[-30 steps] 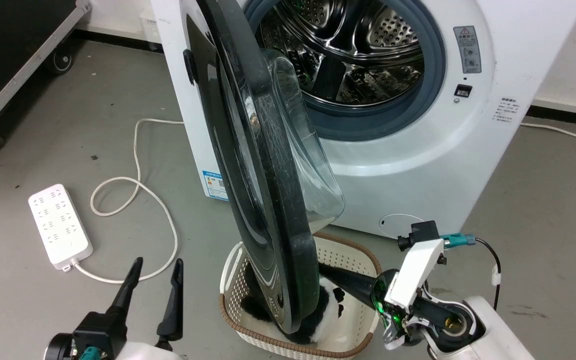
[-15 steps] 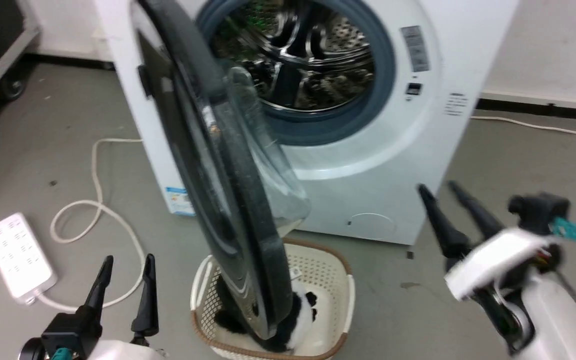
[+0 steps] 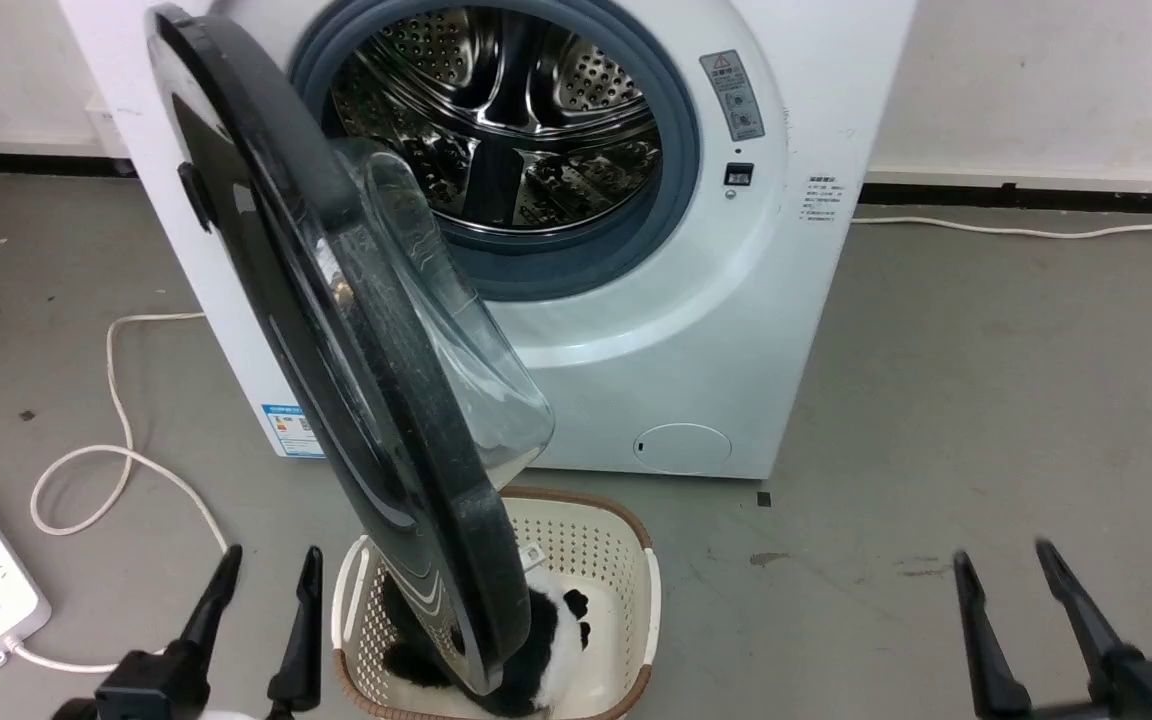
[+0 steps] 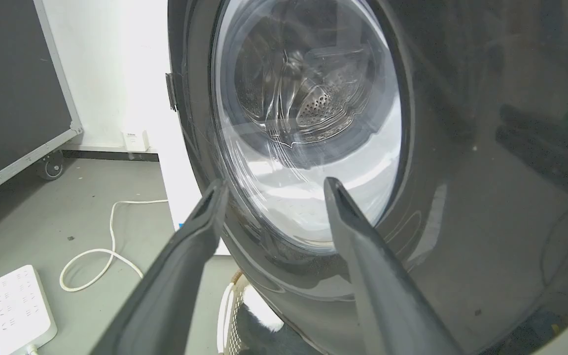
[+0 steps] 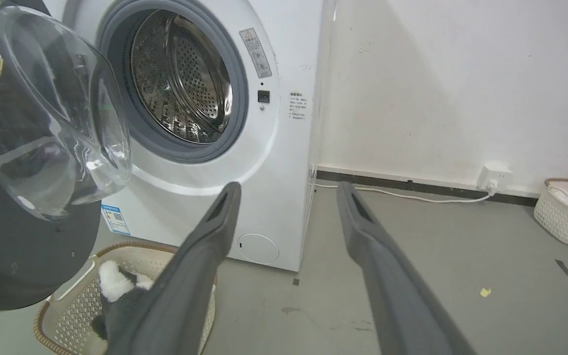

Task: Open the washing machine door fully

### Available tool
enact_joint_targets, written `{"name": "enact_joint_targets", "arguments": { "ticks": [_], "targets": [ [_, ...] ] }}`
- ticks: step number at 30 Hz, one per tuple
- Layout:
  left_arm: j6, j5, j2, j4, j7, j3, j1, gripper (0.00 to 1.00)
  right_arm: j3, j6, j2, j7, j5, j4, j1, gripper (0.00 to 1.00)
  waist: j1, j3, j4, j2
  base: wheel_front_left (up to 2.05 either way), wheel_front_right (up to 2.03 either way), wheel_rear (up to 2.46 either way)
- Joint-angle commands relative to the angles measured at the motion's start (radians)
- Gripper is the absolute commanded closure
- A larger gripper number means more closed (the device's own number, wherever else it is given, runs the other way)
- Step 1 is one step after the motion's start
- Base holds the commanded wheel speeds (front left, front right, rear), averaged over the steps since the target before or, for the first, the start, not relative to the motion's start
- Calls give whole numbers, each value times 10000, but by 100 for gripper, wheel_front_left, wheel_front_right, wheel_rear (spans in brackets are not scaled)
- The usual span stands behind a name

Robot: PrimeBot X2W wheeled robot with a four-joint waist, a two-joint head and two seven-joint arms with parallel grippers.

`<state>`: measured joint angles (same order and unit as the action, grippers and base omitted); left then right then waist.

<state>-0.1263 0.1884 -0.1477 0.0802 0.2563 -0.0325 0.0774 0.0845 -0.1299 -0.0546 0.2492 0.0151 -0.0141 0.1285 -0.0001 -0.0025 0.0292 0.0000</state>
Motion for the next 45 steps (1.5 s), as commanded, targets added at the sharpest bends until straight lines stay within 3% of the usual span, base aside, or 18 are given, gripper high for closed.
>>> {"name": "enact_joint_targets", "arguments": {
  "ticks": [1,14,15,16,24,34,40,45],
  "targets": [
    [-44,22,-69,43,55,54,155,0,5,-8,37,79,121,-40,192,0,1,-1,-17,0,0,0,0],
    [-44,-47,101,103,55,498,361,0,-289,-8,42,124,395,-257,379,0,1,-103,-66,0,0,0,0],
    [-44,-42,115,116,55,486,363,65,-298,-8,42,124,396,-258,376,0,1,-102,-66,0,0,0,0],
    [-44,-41,124,122,55,471,356,100,-304,-8,42,124,399,-260,372,0,1,-99,-65,0,0,0,0],
    [-44,-25,318,-420,55,-99,199,100,-358,-8,42,125,474,-211,329,0,1,-60,-67,0,0,0,0],
    [-44,827,890,-2943,55,-1695,-620,100,-380,-8,43,125,538,-138,259,0,1,-143,-77,0,0,0,0],
    [-44,933,959,-4571,55,-1271,-1001,100,-393,-8,43,125,601,-84,206,0,1,-187,-84,0,0,0,0],
    [-44,710,969,-4896,55,198,-699,100,-431,-8,43,126,670,-47,187,0,1,-196,-115,0,0,0,0]
  ]
}}
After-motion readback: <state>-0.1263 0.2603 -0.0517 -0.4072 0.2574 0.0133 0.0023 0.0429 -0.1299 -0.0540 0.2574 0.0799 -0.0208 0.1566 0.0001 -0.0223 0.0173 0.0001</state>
